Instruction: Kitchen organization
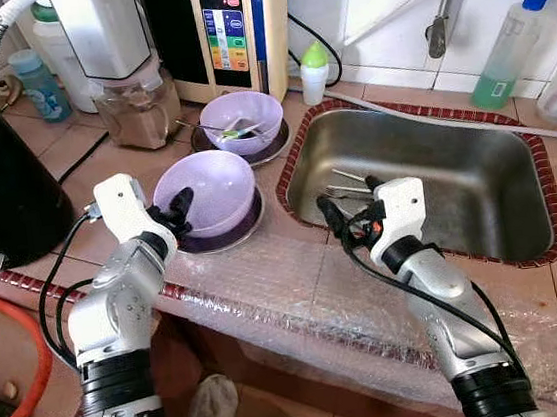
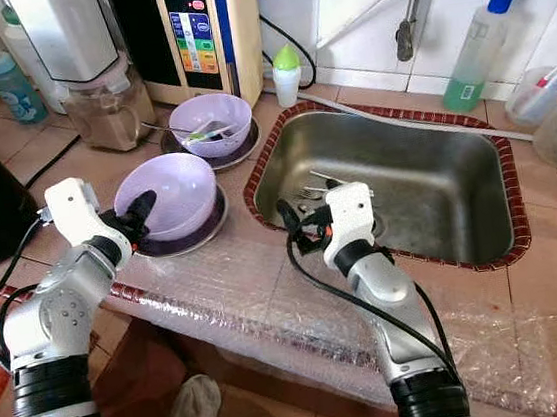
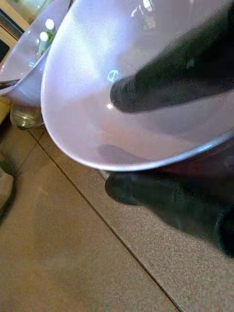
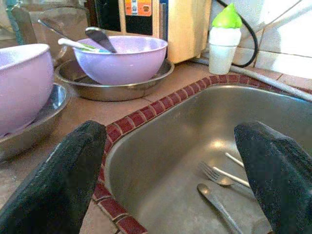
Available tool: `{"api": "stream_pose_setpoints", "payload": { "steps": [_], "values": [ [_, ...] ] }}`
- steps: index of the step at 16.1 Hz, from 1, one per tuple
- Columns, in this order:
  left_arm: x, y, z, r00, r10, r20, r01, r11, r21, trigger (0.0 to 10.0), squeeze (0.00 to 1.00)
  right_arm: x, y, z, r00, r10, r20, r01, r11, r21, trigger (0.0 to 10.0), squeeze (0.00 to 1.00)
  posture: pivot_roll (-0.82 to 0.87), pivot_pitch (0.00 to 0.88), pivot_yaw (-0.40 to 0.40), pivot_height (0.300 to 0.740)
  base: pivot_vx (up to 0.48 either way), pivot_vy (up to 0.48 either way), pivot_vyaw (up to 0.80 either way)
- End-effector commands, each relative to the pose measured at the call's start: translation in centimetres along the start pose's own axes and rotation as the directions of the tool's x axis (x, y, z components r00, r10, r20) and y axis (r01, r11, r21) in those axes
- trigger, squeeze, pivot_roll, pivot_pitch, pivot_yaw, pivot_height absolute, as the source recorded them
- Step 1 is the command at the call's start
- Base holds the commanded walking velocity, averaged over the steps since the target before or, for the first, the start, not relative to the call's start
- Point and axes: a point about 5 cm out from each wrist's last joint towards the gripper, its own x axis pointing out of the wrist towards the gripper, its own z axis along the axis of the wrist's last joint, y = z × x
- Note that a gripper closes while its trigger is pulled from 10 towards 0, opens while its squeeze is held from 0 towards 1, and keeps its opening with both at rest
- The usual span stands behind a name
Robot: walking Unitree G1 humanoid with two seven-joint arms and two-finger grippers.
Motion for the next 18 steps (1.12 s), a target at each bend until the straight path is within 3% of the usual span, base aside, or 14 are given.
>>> {"api": "stream_pose_setpoints", "payload": {
  "steps": [1,2,4,5,9,11,12,14,18],
  "values": [
    [0.1,0.1,-0.3,0.999,0.004,-0.035,-0.004,1.0,0.007,0.0,0.0,0.2,-0.2,0.4,1.0,-0.001,0.003,0.001,1.0,0.004,10.0,0.0,-0.03,0.022,0.035,0.74,0.0,0.0,0.0],
    [0.1,0.2,-0.3,0.999,0.006,-0.039,-0.006,1.0,0.01,0.0,0.0,0.2,0.0,0.4,1.0,0.006,0.003,-0.006,1.0,0.002,10.0,0.0,-0.03,0.022,0.035,0.74,0.0,0.0,0.0],
    [0.0,0.5,-0.2,0.999,0.019,-0.043,-0.018,1.0,0.01,0.0,0.0,0.5,0.1,0.3,1.0,-0.026,-0.006,0.025,0.994,-0.102,10.0,0.0,-0.03,0.022,0.035,0.74,0.0,0.0,0.0],
    [0.0,0.6,-0.1,0.999,0.02,-0.045,-0.02,1.0,0.013,0.0,0.0,0.7,0.3,0.2,1.0,-0.016,-0.003,0.016,0.999,-0.031,10.0,0.0,-0.03,0.02,0.033,0.74,0.0,0.0,0.0],
    [-0.1,0.8,-0.1,0.998,0.028,-0.048,-0.026,0.999,0.035,0.0,0.0,0.8,0.1,0.2,0.997,-0.071,0.01,0.072,0.994,-0.087,10.0,0.0,-0.03,0.02,0.033,0.74,0.0,0.0,0.0],
    [-0.3,1.0,-0.2,0.999,0.028,-0.039,-0.027,0.999,0.038,0.0,0.0,0.8,0.3,0.1,0.999,-0.042,-0.006,0.042,0.998,-0.051,10.0,0.0,-0.03,0.02,0.033,0.74,0.0,0.0,0.0],
    [-0.7,1.2,-0.4,0.999,0.032,-0.032,-0.03,0.998,0.054,0.0,0.0,0.7,0.5,0.2,1.0,-0.003,-0.005,0.003,1.0,0.014,10.0,0.0,-0.03,0.015,0.035,0.74,0.0,0.0,0.0],
    [-0.8,1.2,-0.6,0.999,0.033,-0.025,-0.032,0.998,0.058,0.0,0.0,0.7,0.5,0.2,1.0,-0.009,-0.001,0.01,1.0,0.015,10.0,0.0,-0.03,0.014,0.033,0.74,0.0,0.0,0.0],
    [-0.8,0.2,0.2,0.998,0.005,0.061,-0.011,0.996,0.092,0.0,0.0,0.9,0.6,1.4,0.998,0.022,0.06,-0.029,0.993,0.111,10.0,0.0,-0.03,0.01,0.031,0.74,0.0,0.0,0.0]
  ]
}}
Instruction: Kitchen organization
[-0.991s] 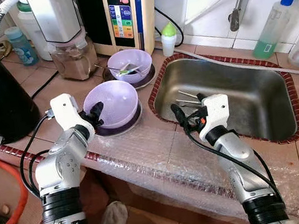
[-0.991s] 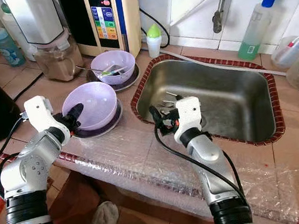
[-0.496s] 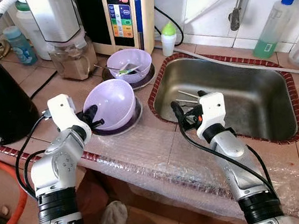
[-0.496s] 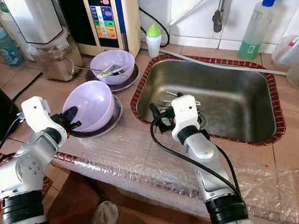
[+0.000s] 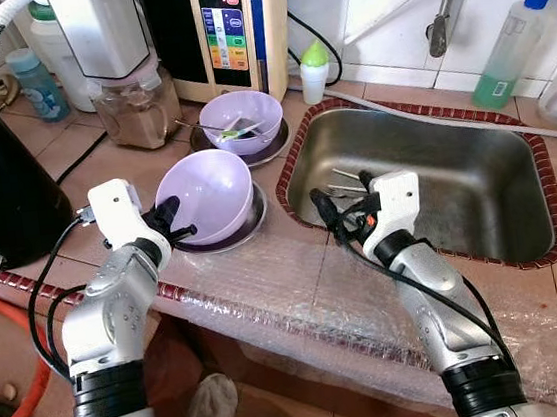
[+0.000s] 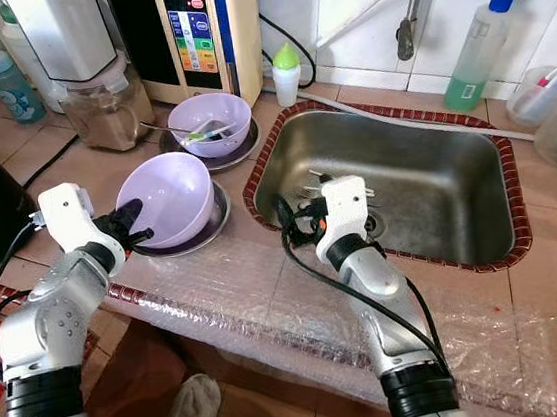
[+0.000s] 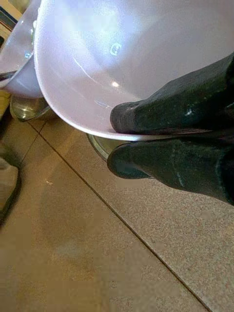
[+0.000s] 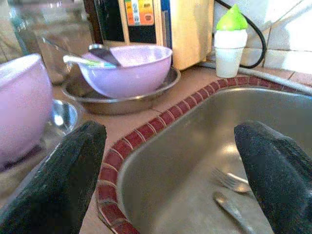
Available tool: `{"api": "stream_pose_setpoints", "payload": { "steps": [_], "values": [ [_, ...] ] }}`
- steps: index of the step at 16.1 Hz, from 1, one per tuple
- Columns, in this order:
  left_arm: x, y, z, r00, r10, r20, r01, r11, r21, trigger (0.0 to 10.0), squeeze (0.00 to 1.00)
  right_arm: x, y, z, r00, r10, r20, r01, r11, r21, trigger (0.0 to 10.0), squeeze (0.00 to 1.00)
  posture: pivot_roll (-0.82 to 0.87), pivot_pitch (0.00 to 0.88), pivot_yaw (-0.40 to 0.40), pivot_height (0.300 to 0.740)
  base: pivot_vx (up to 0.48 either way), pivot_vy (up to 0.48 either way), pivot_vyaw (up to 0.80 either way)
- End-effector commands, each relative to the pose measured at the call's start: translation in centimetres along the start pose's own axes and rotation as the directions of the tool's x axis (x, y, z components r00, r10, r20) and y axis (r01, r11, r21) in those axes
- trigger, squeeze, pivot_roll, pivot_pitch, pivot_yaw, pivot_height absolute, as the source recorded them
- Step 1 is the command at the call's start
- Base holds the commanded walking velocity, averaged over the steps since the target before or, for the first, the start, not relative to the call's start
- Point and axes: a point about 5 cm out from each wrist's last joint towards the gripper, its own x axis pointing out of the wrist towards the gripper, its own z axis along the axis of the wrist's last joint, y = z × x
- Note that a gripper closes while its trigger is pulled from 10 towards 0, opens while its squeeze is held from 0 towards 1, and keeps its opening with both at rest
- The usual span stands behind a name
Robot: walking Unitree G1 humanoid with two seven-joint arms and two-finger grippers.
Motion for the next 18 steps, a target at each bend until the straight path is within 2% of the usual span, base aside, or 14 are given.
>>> {"api": "stream_pose_setpoints", "payload": {
  "steps": [1,4,6,11,12,13,14,16,18],
  "values": [
    [-0.2,-0.6,1.0,0.998,-0.021,0.067,0.017,0.998,0.06,0.0,0.0,0.3,0.2,1.6,0.998,0.031,0.061,-0.035,0.997,0.073,10.0,0.0,-0.03,0.01,0.031,0.74,0.0,0.0,0.0],
    [-0.4,-1.3,1.9,0.987,-0.05,0.153,0.017,0.978,0.207,0.0,0.0,0.5,1.5,2.8,0.981,0.172,0.087,-0.184,0.971,0.154,10.0,0.0,-0.03,0.009,0.032,0.74,0.0,0.0,0.0],
    [-0.6,-2.7,2.4,0.971,-0.121,0.206,0.057,0.954,0.293,0.0,0.0,0.3,2.6,2.9,0.96,0.268,0.077,-0.278,0.943,0.182,10.0,0.0,-0.03,0.012,0.033,0.74,0.0,0.0,0.0],
    [-1.1,-4.7,2.1,0.935,-0.262,0.238,0.137,0.887,0.441,0.0,0.0,1.0,3.5,2.4,0.955,0.293,0.041,-0.294,0.933,0.208,10.0,0.0,-0.03,0.014,0.031,0.74,0.0,0.0,0.0],
    [-1.3,-5.3,2.0,0.922,-0.301,0.243,0.158,0.866,0.474,0.0,0.0,1.5,3.4,2.1,0.964,0.267,0.009,-0.264,0.946,0.188,10.0,0.0,-0.03,0.017,0.034,0.74,0.0,0.0,0.0],
    [-1.5,-5.7,2.0,0.908,-0.332,0.254,0.169,0.847,0.503,0.0,0.0,2.1,3.1,1.9,0.977,0.213,-0.011,-0.206,0.957,0.203,3.6,0.0,-0.03,0.017,0.034,0.74,0.0,0.0,0.0],
    [-1.7,-6.4,2.2,0.885,-0.378,0.273,0.193,0.83,0.524,0.0,0.0,2.7,2.8,2.1,0.987,0.157,-0.026,-0.145,0.956,0.254,0.0,0.0,-0.03,0.017,0.034,0.74,0.0,0.0,0.0],
    [-1.9,-7.0,2.2,0.862,-0.419,0.286,0.201,0.8,0.565,0.0,0.0,3.1,3.0,2.6,0.987,0.162,-0.017,-0.149,0.936,0.319,0.0,0.0,-0.03,0.017,0.034,0.74,0.0,0.0,0.0],
    [-2.0,-7.1,2.1,0.859,-0.423,0.289,0.204,0.8,0.565,0.0,0.0,3.5,2.6,3.1,0.992,0.125,-0.024,-0.108,0.924,0.367,0.0,0.0,-0.03,0.02,0.033,0.74,0.0,0.0,0.0]
  ]
}}
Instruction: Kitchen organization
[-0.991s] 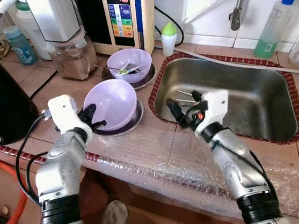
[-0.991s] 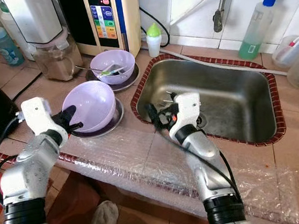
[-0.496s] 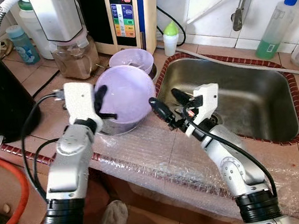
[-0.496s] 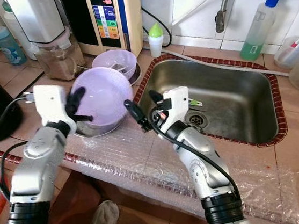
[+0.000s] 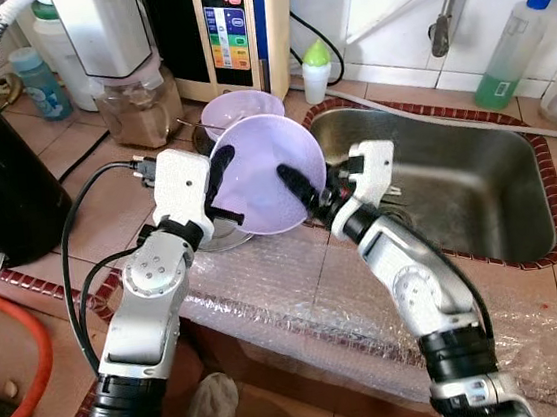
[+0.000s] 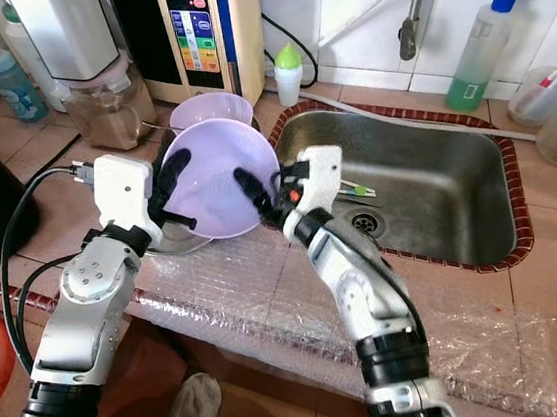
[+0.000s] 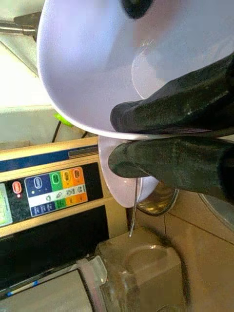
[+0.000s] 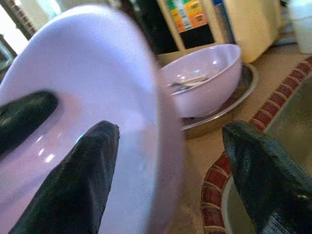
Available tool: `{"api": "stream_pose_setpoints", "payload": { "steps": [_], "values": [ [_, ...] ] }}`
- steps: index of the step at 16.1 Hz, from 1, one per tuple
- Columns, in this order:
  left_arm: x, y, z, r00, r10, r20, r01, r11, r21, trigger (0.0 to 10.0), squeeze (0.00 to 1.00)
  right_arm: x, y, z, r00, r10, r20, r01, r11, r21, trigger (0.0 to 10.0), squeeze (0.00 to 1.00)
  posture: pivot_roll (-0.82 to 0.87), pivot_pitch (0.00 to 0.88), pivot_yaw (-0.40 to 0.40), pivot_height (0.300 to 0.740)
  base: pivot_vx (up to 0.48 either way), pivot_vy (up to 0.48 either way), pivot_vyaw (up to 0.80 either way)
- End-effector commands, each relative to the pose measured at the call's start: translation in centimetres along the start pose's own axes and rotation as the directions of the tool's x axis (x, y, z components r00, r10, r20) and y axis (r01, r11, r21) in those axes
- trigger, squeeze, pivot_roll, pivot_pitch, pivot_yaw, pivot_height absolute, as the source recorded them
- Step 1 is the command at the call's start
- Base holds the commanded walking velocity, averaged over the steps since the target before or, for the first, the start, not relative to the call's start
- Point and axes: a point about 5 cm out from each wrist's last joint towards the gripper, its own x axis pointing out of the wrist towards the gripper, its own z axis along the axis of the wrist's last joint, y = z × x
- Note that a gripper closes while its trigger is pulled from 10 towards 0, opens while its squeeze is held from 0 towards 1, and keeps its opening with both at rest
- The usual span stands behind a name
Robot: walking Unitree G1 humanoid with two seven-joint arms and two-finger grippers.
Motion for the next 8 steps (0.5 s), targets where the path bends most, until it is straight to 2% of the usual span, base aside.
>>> {"api": "stream_pose_setpoints", "payload": {
  "steps": [1,4,8],
  "values": [
    [-0.1,-0.1,0.4,0.999,-0.016,0.028,0.016,1.0,0.025,0.0,0.0,0.2,-0.4,0.4,1.0,-0.03,0.002,0.03,1.0,0.007,0.0,0.0,-0.03,0.02,0.033,0.74,0.0,0.0,0.0],
    [0.0,0.0,0.6,0.999,-0.021,0.05,0.017,0.997,0.071,0.0,0.0,0.1,-1.5,0.4,0.99,-0.124,-0.059,0.128,0.989,0.07,0.0,0.0,-0.03,0.019,0.03,0.74,0.0,0.0,0.0],
    [0.1,-0.1,0.8,0.997,-0.023,0.073,0.016,0.995,0.099,0.0,0.0,-0.1,-2.3,0.1,0.978,-0.161,-0.132,0.167,0.986,0.032,0.0,0.0,-0.04,0.015,0.033,0.74,0.0,0.0,0.0]
  ]
}}
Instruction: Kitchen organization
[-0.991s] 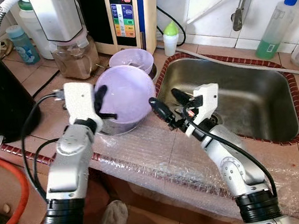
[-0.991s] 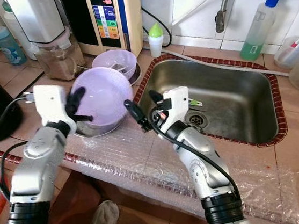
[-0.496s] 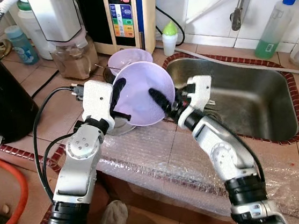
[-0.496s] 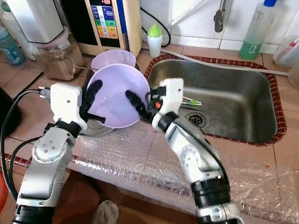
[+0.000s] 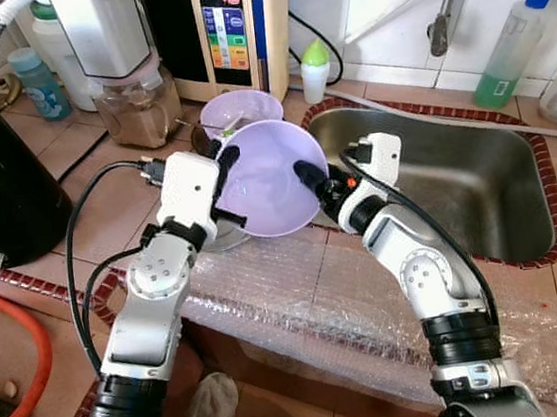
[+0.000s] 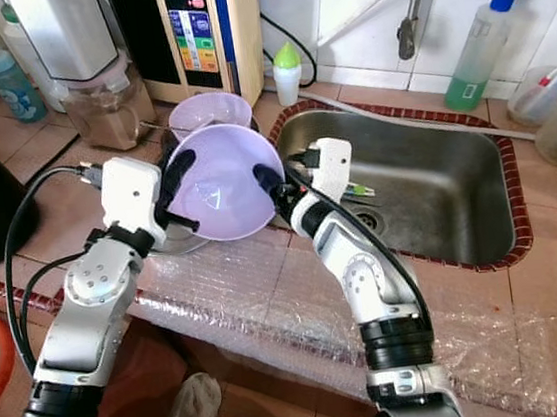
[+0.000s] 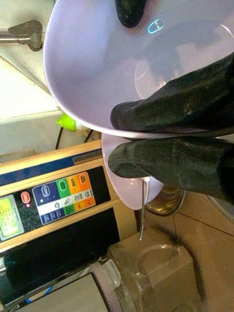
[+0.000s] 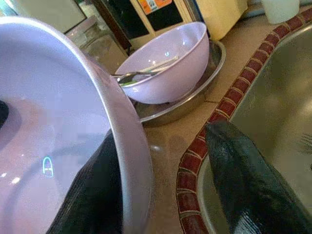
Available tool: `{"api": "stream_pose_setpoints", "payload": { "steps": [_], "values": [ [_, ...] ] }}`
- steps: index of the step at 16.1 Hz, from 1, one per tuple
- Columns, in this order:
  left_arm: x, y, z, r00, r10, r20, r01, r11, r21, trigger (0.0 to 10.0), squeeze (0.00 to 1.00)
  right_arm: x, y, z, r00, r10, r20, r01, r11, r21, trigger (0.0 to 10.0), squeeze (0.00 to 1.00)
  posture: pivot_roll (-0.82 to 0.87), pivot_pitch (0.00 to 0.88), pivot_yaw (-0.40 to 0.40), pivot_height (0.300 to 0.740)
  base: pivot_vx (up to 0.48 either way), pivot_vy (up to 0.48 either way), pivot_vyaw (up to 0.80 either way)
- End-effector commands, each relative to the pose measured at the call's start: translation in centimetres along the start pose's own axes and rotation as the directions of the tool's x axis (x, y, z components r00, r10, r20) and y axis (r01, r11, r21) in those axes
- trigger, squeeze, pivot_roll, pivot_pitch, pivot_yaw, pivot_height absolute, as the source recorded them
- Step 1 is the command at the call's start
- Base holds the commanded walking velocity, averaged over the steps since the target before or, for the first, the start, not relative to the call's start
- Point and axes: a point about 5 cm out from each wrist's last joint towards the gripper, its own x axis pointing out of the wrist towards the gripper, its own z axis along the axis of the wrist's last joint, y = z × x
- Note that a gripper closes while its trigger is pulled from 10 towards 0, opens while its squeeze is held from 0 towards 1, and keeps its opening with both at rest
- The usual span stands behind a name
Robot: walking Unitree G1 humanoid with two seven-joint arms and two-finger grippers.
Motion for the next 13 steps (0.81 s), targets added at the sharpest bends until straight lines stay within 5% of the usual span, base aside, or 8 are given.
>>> {"api": "stream_pose_setpoints", "payload": {
  "steps": [1,7,8,9,10,13],
  "values": [
    [0.1,0.3,0.9,0.998,-0.002,0.056,0.0,1.0,0.031,0.0,0.0,-0.3,-1.3,-0.2,0.997,-0.071,-0.031,0.071,0.997,-0.004,0.0,0.0,-0.04,0.015,0.033,0.74,0.0,0.0,0.0],
    [0.2,0.2,0.8,0.998,-0.007,0.058,0.004,0.999,0.052,0.0,0.0,-0.7,-1.6,0.0,0.995,0.005,-0.1,-0.005,1.0,-0.008,0.0,0.0,-0.04,0.013,0.03,0.74,0.0,0.0,0.0],
    [0.2,0.2,0.8,0.998,-0.011,0.06,0.008,0.998,0.064,2.2,0.0,-0.6,-1.9,0.1,0.995,-0.014,-0.098,0.014,1.0,-0.008,0.0,0.0,-0.04,0.012,0.03,0.74,0.0,0.0,0.0],
    [0.2,0.1,0.8,0.998,-0.016,0.061,0.012,0.998,0.065,7.3,0.27,-0.5,-2.1,0.2,0.995,-0.03,-0.093,0.03,1.0,-0.005,0.0,0.0,-0.04,0.011,0.03,0.74,0.0,0.0,0.0],
    [0.3,0.0,0.8,0.998,-0.028,0.064,0.024,0.998,0.058,10.0,1.0,-0.4,-2.2,0.3,0.995,-0.049,-0.084,0.049,0.999,-0.003,0.0,0.0,-0.04,0.012,0.029,0.74,0.0,0.0,0.0],
    [0.7,-0.4,0.9,0.995,-0.079,0.062,0.078,0.997,0.027,10.0,1.0,-0.2,-3.1,1.1,0.99,-0.14,-0.023,0.141,0.989,0.035,0.0,0.0,-0.03,0.012,0.031,0.74,0.0,0.0,0.0]
  ]
}}
